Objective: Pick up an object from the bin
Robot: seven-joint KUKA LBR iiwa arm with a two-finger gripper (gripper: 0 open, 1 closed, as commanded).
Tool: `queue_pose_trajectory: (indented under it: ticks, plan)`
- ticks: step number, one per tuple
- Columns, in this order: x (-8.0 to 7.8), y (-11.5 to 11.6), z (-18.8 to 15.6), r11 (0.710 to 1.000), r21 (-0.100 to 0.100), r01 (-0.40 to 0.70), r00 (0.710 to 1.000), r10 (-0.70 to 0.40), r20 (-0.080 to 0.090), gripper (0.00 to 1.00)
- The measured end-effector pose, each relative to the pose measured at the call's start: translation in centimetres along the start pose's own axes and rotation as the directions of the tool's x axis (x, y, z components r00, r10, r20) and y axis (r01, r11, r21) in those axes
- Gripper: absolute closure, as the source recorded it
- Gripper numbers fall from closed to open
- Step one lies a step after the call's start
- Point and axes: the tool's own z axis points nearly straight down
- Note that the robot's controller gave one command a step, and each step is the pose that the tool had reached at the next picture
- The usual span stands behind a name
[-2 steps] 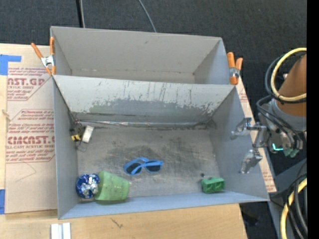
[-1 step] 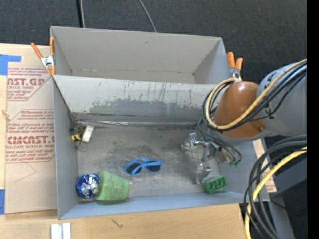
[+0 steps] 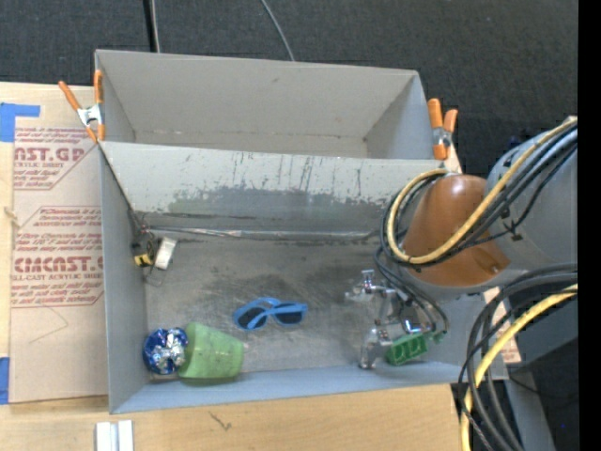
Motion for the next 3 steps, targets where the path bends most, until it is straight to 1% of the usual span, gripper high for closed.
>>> queue_pose_trajectory:
  ticks: [1,2,3]
  plan:
    - [-0.5,6.2,0.7,1.000,0.002,-0.009,1.000,0.009,0.010,0.00]
    - [-2.8,15.3,0.8,0.999,0.000,-0.035,0.999,0.035,0.008,0.00]
    - [-2.6,15.2,0.7,0.999,-0.001,-0.037,0.999,0.037,0.000,1.00]
